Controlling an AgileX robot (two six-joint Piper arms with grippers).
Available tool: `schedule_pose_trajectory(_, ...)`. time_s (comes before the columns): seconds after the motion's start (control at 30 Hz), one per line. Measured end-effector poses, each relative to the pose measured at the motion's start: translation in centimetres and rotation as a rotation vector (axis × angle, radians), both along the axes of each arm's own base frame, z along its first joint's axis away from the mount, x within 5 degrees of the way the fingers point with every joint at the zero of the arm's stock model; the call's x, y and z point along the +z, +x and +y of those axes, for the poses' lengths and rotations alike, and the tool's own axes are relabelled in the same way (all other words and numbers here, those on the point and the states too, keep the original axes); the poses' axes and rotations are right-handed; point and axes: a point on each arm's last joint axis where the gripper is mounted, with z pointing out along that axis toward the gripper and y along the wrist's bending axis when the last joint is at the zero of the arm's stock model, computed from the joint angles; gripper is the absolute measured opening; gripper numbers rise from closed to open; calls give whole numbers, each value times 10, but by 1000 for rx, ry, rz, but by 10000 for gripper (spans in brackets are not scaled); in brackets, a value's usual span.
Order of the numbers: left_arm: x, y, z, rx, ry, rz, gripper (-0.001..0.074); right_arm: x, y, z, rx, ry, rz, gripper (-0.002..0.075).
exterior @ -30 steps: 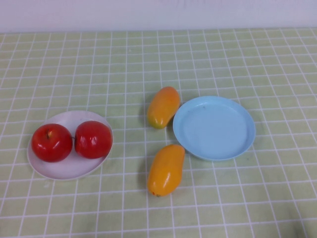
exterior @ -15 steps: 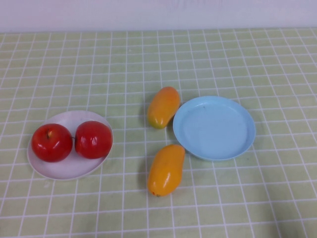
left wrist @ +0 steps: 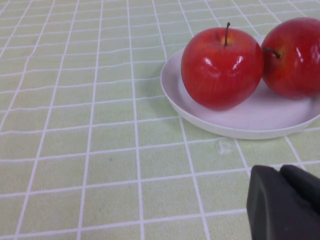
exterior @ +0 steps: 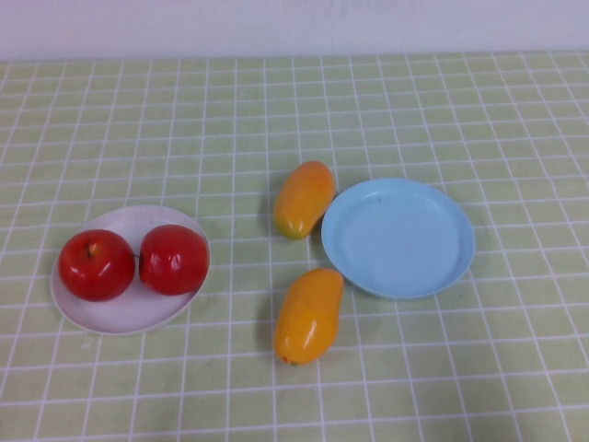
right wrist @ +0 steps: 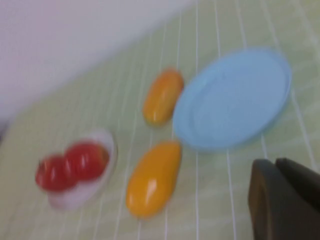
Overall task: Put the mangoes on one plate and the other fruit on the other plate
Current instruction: Put another type of fruit in the right plate
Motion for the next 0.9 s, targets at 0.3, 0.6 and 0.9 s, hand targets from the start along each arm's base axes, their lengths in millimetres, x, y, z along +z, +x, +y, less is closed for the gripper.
schedule_pose_trajectory(0.3, 0, 0, 0, 0, 0, 0, 3, 29, 45, 12, 251, -204, 386, -17)
schedule_pose_trajectory(0.6, 0, 0, 0, 0, 1, 0, 3, 22, 92, 11, 328, -312, 615, -16)
schedule_pose_trajectory(0.9, 0, 0, 0, 0, 1, 0, 3, 24, 122, 63, 480, -462, 625, -16)
